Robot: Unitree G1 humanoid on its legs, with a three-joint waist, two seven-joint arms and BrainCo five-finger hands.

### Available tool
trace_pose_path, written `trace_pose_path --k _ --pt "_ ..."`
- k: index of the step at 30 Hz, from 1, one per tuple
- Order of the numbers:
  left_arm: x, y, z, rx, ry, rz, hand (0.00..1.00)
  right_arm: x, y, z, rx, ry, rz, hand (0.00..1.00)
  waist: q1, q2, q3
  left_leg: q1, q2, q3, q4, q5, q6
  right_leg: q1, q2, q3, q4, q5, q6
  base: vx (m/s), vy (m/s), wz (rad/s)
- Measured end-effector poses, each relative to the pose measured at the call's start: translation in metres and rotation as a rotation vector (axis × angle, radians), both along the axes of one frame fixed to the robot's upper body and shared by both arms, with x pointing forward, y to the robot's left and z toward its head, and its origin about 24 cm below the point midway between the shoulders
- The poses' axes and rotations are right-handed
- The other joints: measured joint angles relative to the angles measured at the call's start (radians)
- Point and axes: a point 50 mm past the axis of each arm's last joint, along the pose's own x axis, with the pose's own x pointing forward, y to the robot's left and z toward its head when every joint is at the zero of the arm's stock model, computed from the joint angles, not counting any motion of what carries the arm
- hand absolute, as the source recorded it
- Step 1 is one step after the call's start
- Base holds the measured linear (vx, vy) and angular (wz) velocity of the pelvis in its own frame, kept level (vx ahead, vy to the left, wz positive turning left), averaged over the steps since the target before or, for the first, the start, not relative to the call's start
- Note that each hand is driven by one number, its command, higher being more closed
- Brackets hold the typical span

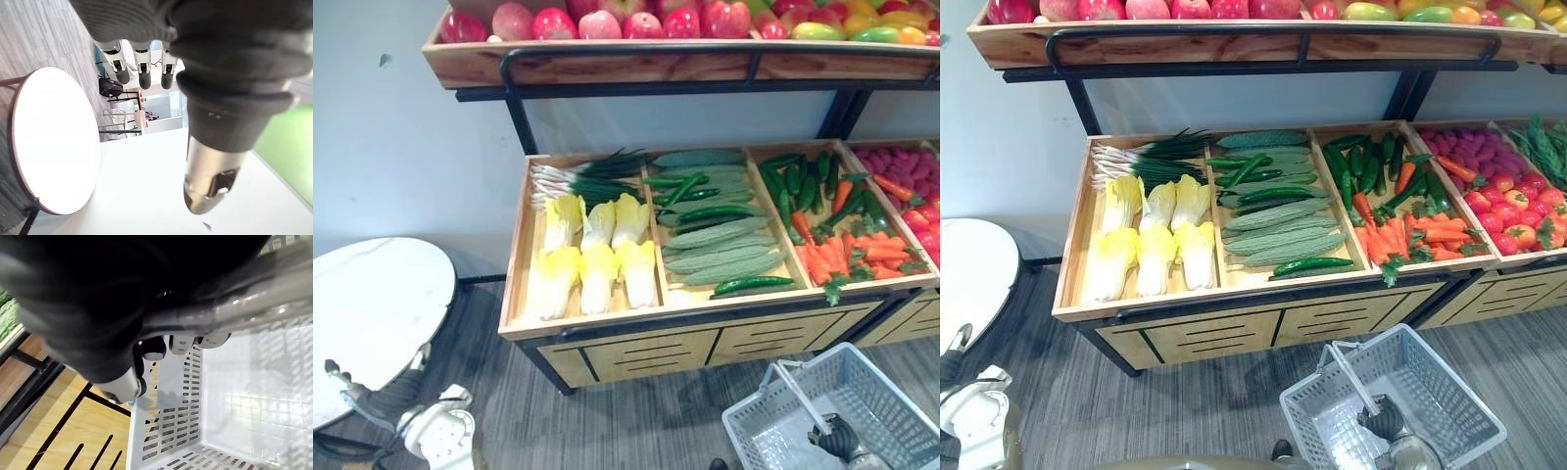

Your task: Pick vegetable in the basket

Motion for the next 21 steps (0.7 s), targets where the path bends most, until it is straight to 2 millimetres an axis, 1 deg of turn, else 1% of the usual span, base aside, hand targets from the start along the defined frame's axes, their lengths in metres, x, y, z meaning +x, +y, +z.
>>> trace_pose_path --k 2,5,7,9,13,15,16,17,18,21 --pt "0.001 0.000 0.001 0.012 0.008 -0.009 0.00 -0.002 -0.001 -0.001 -0.001 0.006 -0.008 1.00 0.000 0.001 -0.001 0.002 0.000 0.006 0.002 -0.004 -0.004 -0.001 0.001 0.011 0.000 -0.003 -0.001 -0.02 0.000 -0.13" --pt "0.008 -0.001 0.002 0.008 0.019 -0.039 0.00 -0.007 -0.001 -0.004 0.002 0.028 -0.017 1.00 -0.001 0.000 0.000 0.002 0.000 0.009 0.002 -0.006 -0.005 -0.003 0.004 0.016 0.000 -0.003 0.000 0.00 0.000 0.00" --pt "0.018 -0.002 0.005 0.014 0.039 -0.096 0.00 -0.009 -0.001 -0.005 0.004 0.032 -0.020 1.00 -0.001 0.000 0.000 0.001 0.002 0.016 0.001 -0.009 0.000 -0.009 0.006 0.022 0.000 -0.003 0.000 0.00 -0.005 -0.07" --pt "0.024 -0.001 0.006 0.017 0.066 -0.128 0.00 -0.008 0.001 -0.005 0.009 0.029 -0.020 1.00 0.000 0.000 0.000 0.000 0.003 0.030 0.000 -0.010 -0.002 -0.017 0.008 0.031 0.000 -0.002 0.001 0.01 -0.003 -0.17" --pt "0.044 -0.002 -0.004 -0.014 0.174 -0.220 0.00 -0.007 0.007 -0.008 0.016 0.021 -0.022 1.00 -0.002 0.001 0.004 0.004 0.006 0.051 0.001 -0.013 -0.006 -0.025 0.010 0.058 0.000 0.005 0.005 0.03 0.003 -0.17" --pt "0.048 -0.003 -0.009 -0.032 0.208 -0.239 0.00 -0.006 0.007 -0.007 0.016 0.018 -0.021 1.00 -0.002 0.001 0.005 0.004 0.006 0.062 0.002 -0.015 -0.003 -0.034 0.011 0.073 0.000 0.007 0.004 0.03 0.005 -0.20" --pt "0.050 -0.003 -0.014 -0.041 0.246 -0.258 0.00 -0.004 0.008 -0.007 0.016 0.014 -0.016 1.00 -0.003 0.002 0.010 0.004 0.006 0.065 0.003 -0.015 -0.003 -0.035 0.011 0.077 0.002 0.007 0.003 0.04 0.006 -0.10" --pt "0.054 -0.003 -0.016 -0.047 0.272 -0.274 0.00 -0.004 0.009 -0.007 0.017 0.014 -0.011 1.00 -0.017 -0.001 0.019 0.005 0.007 0.067 0.003 -0.016 -0.004 -0.036 0.012 0.078 0.003 0.007 0.003 0.04 0.004 -0.05" --pt "0.056 -0.003 -0.016 -0.048 0.279 -0.280 0.00 -0.003 0.009 -0.007 0.018 0.013 -0.008 1.00 -0.022 -0.002 0.026 0.006 0.007 0.067 0.003 -0.016 -0.004 -0.036 0.013 0.079 0.003 0.007 0.003 0.00 0.000 0.00" --pt "0.071 0.000 -0.010 -0.037 0.295 -0.297 0.00 0.003 0.013 -0.006 0.022 0.001 0.010 1.00 -0.023 -0.003 0.058 0.006 0.011 0.086 0.004 -0.018 -0.004 -0.053 0.018 0.093 0.022 0.006 0.000 0.01 -0.004 -0.14"
